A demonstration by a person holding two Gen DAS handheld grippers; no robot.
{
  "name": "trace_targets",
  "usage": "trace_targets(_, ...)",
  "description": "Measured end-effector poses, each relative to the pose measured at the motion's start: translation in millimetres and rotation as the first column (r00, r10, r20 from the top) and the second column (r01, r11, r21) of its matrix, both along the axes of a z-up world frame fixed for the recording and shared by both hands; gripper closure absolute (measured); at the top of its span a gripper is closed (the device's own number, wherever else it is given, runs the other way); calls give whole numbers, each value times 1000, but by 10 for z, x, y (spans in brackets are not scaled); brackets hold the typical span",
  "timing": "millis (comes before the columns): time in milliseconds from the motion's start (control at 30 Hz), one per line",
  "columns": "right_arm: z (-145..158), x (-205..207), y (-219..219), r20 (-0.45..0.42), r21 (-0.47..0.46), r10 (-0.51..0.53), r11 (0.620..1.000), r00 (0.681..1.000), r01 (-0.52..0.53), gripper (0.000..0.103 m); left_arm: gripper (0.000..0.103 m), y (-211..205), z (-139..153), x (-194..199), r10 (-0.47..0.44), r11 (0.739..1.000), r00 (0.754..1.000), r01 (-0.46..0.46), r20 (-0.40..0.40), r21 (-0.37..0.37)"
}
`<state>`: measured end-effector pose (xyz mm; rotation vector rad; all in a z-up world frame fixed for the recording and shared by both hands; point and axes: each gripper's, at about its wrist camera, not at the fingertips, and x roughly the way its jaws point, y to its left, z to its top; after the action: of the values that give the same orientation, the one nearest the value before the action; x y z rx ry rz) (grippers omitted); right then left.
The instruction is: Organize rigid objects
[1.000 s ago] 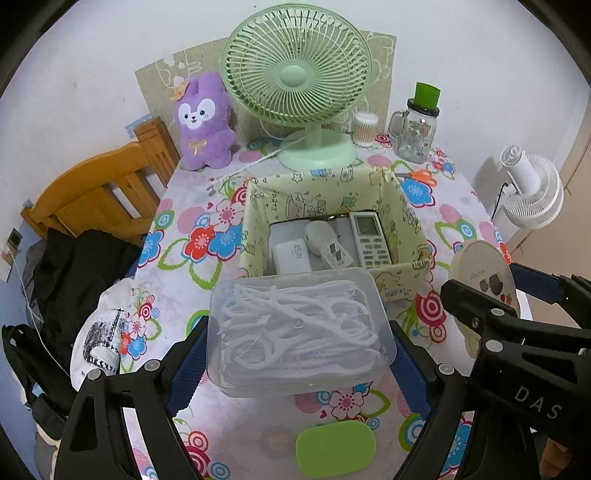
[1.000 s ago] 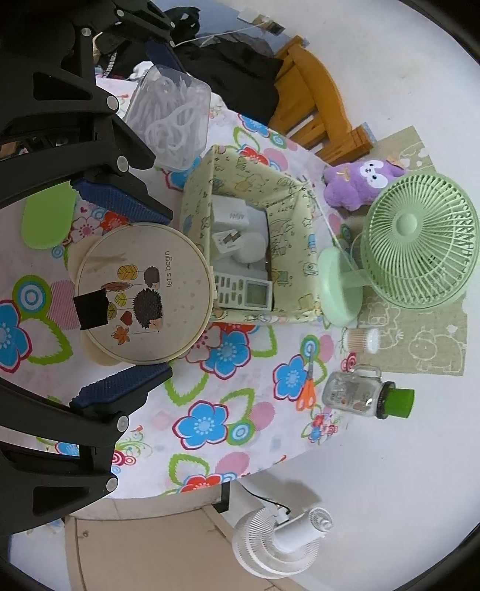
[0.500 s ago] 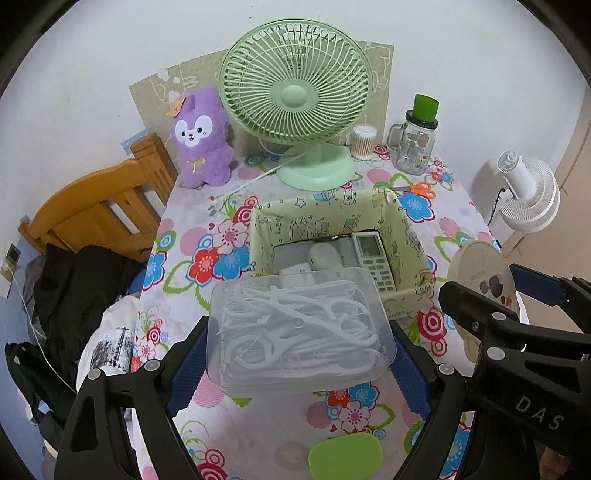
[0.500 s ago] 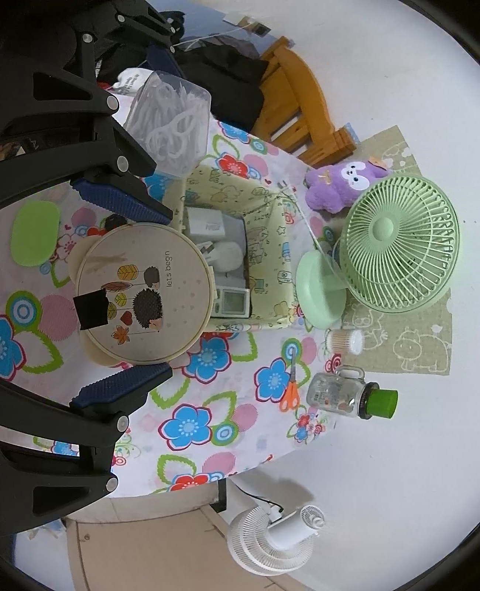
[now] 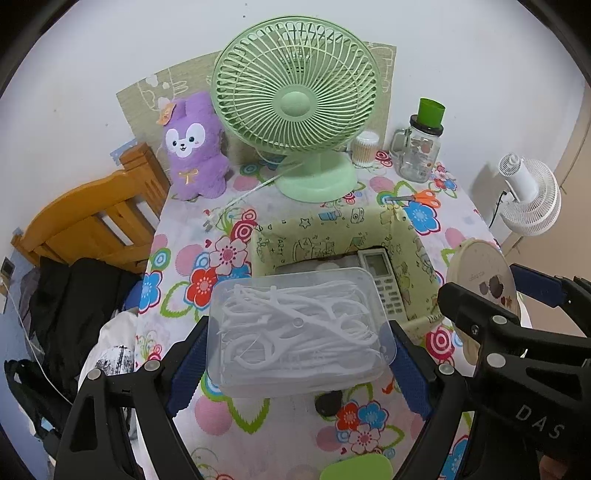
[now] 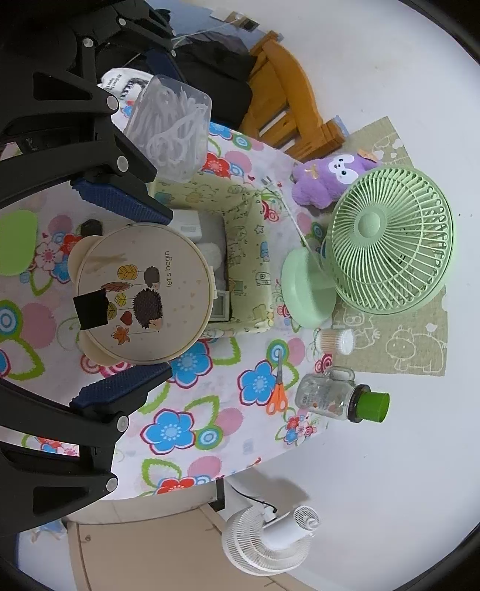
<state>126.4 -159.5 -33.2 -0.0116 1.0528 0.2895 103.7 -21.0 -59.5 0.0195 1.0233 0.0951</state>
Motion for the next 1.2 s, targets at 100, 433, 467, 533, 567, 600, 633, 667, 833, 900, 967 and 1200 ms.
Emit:
trace_targets(100,-30,98,46,-7,-7,-3,1000,1000,3,26,13,45,-41,84,-1,1000,1000,1,-5,-9)
trace_targets(433,-163,358,195,-37,-22,0,1000,999,0,26,13,136,-230,387,-4,1000,999,3,-33,-31)
trace_targets(467,-181,386,207,-41,-22,-1,1000,999,0,26,13,138,-240,405,-4,999,999,3,-35,-33)
trace_targets(533,-210,433,222,-46,-23,-4,1000,999,3,26,13,155,-268,460,-3,999,999,1,-38,-38)
trace_targets(567,-226,462,227,-49,-23,-5,1000,999,4,26,13,161,-283,490,-3,999,999,1,-40,-38)
trace_targets(600,-240,486,234,-51,-23,-6,1000,999,5,26,13,169,-294,510,-3,999,999,2,-41,-39)
trace_targets(633,-254,512,241,-52,-25,-7,1000,999,5,26,13,172,-312,538,-4,999,999,2,-41,-38)
trace_targets(667,-271,541,246,-53,-25,-7,1000,999,5,26,13,173,-327,561,-4,999,999,2,-42,-38)
trace_targets(833,-365,668,276,-71,-36,-11,999,997,9,26,13,166,-439,711,-20,999,998,18,-53,-31)
trace_targets(900,-402,723,285,-77,-38,-13,999,997,10,26,13,170,-479,766,-22,999,998,20,-57,-33)
trace_targets(967,-446,779,304,-84,-40,-13,999,996,10,26,13,178,-532,828,-20,999,998,17,-64,-36)
trace_targets(1200,-604,934,365,-112,-48,-6,999,994,1,26,13,209,-686,988,-23,999,996,20,-86,-32)
